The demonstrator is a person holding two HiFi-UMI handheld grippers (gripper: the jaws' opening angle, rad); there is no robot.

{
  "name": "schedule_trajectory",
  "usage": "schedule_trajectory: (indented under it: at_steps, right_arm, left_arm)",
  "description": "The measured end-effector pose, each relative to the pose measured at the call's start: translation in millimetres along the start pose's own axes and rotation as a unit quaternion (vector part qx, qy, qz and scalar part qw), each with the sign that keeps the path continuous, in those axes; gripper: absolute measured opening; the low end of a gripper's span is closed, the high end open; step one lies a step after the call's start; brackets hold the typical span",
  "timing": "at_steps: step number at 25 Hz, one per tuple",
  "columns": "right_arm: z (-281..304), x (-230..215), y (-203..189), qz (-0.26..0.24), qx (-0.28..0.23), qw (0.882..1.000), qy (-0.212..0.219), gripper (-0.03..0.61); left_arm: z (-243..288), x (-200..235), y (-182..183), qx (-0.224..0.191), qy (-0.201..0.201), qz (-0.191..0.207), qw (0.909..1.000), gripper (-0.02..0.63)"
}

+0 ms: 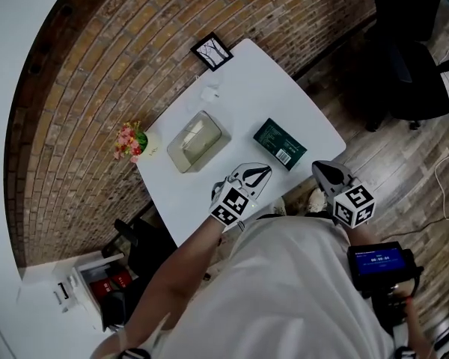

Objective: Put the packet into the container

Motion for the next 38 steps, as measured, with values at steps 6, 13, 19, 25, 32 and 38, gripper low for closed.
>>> schedule_trajectory:
  at_steps: [6, 13, 19, 25, 32, 38]
  right_arm:
    - [-2, 8, -13, 0.016, -0.003, 1.000, -0.015, 0.008]
    - [-16, 9, -21, 0.032, -0.015, 0.998, -0.047, 0.009]
    - [-31, 4, -24, 0.042, -0.030, 0.996, -0.077, 0.009]
    - [-45, -5, -20, 0.050, -0.048, 0.992, -0.104, 0.009]
    - [-61, -16, -25, 0.063, -0.056, 0.987, -0.133, 0.009]
    - [-67, -23, -22, 0.065, -0.065, 0.985, -0.146, 0.009]
  left_arm:
    - [4, 6, -4, 0.034, -0.036, 0.069, 0.9964, 0.012]
    - [20, 19, 2, 0.068, -0.098, 0.173, 0.9777, 0.034]
    - [39, 29, 10, 0.106, -0.167, 0.270, 0.9423, 0.159]
    - [61, 37, 12, 0.159, -0.244, 0.349, 0.8910, 0.271]
    - [85, 38, 5, 0.215, -0.322, 0.409, 0.8261, 0.379]
    - [97, 38, -2, 0.246, -0.352, 0.441, 0.7878, 0.402]
Point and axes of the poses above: the fingertips, and each gripper's own axes: z forward along the fingers, x to its left, y out of its top, the point moved 5 cm from there along -z, backward along the fingers, and after that the axes turned 7 degrees about -x, right-handed, at the moved point
